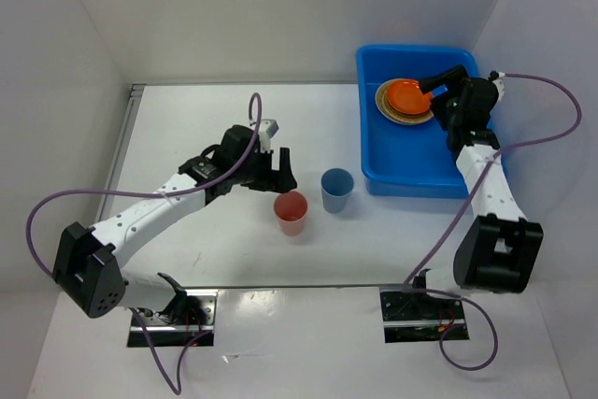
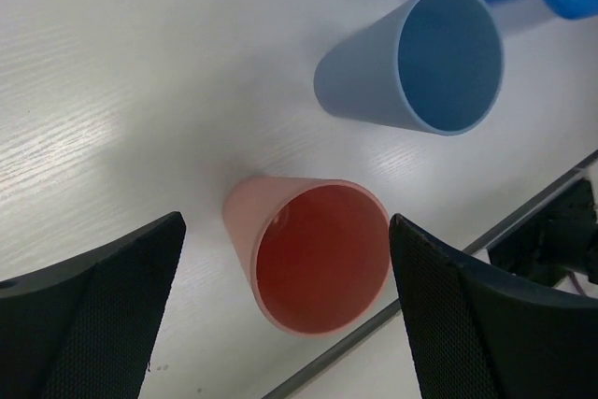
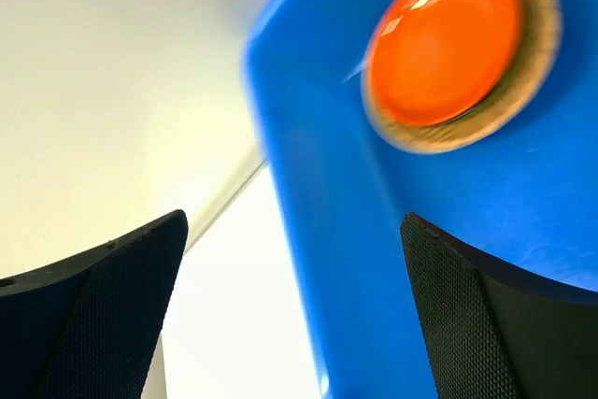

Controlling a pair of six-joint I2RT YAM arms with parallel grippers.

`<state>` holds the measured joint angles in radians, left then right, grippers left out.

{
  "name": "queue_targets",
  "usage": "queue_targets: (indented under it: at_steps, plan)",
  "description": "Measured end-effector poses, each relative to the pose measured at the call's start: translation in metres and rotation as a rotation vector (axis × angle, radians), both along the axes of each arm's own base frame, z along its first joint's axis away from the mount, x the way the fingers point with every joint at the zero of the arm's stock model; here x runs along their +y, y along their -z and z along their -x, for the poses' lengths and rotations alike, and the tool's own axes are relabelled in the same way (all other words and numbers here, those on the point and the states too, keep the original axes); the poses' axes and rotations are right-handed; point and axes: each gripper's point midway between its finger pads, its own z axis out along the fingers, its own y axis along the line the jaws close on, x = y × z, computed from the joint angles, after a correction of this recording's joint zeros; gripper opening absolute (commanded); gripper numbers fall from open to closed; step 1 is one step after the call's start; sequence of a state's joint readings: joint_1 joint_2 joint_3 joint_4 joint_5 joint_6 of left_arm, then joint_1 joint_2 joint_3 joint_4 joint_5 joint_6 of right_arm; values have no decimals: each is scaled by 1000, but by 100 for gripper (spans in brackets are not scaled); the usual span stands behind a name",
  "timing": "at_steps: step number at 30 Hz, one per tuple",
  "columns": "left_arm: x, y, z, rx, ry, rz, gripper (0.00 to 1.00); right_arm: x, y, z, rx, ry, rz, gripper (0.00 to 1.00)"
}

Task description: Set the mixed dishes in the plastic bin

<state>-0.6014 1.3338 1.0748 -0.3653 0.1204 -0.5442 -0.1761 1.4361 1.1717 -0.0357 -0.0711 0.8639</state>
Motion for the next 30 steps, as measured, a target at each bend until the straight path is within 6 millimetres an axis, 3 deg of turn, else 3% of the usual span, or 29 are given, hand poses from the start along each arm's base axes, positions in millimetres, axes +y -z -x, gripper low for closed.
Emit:
queue_targets:
  at_steps: [3, 7, 12, 16, 18, 21, 24, 27, 30]
  plan:
    - [-4, 8, 0, 0, -8, -37, 93, 26, -17, 21, -51, -81, 30, 99]
    - [2, 7, -5, -22, -51, -58, 90, 68, -23, 48, -78, -213, 75, 99]
    - [12, 0, -5, -46, -83, -66, 80, 107, -36, 72, -116, -350, 148, 99]
    - [16, 1, 1, -45, -84, -70, 81, 135, -38, 89, -129, -470, 195, 99]
    - [20, 7, 4, -34, -93, -84, 90, 154, -34, 98, -120, -540, 217, 99]
    - [31, 18, 7, -19, -136, -115, 97, 203, -17, 123, -70, -684, 263, 97]
    - [44, 19, 8, -31, -188, -135, 99, 246, 3, 153, -9, -807, 308, 93]
    - [58, 12, 4, -52, -253, -124, 99, 273, 23, 177, 60, -886, 345, 86]
    - [77, 3, -6, -80, -327, -123, 99, 285, 41, 194, 122, -927, 374, 79]
